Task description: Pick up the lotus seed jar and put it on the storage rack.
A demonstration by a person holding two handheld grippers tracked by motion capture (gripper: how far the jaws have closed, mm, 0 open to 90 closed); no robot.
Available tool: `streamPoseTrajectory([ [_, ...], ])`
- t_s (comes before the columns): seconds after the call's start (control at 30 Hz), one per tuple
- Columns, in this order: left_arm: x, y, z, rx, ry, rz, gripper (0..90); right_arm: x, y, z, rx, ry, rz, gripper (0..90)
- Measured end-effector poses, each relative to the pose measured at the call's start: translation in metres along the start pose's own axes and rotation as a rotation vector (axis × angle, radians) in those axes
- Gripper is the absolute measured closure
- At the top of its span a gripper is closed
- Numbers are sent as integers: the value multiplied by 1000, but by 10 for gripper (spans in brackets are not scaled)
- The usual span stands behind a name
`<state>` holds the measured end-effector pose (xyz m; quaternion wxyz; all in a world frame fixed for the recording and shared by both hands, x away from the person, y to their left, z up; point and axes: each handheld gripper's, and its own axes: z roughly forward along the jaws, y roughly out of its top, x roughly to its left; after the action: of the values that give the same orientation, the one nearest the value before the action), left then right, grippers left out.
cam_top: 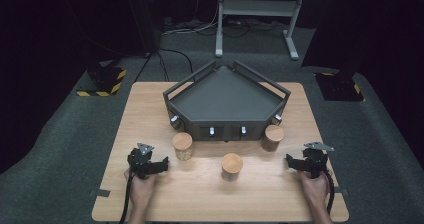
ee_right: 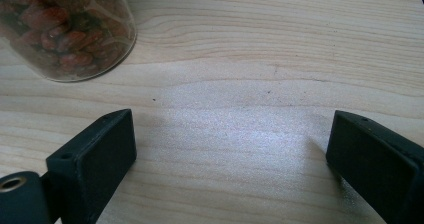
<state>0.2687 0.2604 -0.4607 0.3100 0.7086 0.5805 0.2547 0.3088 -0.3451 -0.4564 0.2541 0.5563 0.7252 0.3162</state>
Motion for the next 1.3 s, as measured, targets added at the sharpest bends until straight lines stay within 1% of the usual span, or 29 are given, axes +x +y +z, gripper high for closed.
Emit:
streamPoseTrajectory([
  [0.17, 1, 1, 0, 3, -6, 3, 35, 0, 1, 1, 4, -4, 2, 30],
  [0.23, 1, 1, 1, 6, -9, 9, 16, 1, 1, 1, 6, -5, 5, 24],
  [0.27, 2, 4, 0, 21, -15, 13, 15, 1, 2, 1, 7, -6, 4, 21],
  [0.37, 3, 6, -2, 29, -25, 9, 26, 1, 3, 2, 10, -7, 8, 8],
  [0.4, 4, 6, -3, 31, -37, 1, 26, 1, 3, 2, 10, -7, 8, 8],
  [0.47, 5, 5, -6, 25, -52, 2, 27, 2, 4, 3, 13, -9, 7, 0],
  [0.53, 4, 4, -9, 14, -61, 15, 27, 2, 4, 3, 13, -8, 8, 0],
  [0.6, 2, 3, -13, 2, -75, 29, 27, 2, 4, 3, 13, -8, 8, 0],
  [0.83, -6, 6, -23, -15, -125, 75, 20, 2, 4, 3, 13, -8, 9, 0],
  [0.9, -8, 8, -25, -17, -148, 87, 21, 2, 4, 3, 13, -8, 8, 0],
  [1.03, -16, 12, -26, -19, -168, 121, 23, 2, 4, 3, 13, -8, 8, 0],
  [1.13, -23, 16, -24, -18, -173, 134, 25, 2, 4, 3, 14, -8, 8, 0],
  [1.3, -33, 24, -18, -9, -166, 139, 32, 2, 4, 3, 13, -8, 8, 0],
])
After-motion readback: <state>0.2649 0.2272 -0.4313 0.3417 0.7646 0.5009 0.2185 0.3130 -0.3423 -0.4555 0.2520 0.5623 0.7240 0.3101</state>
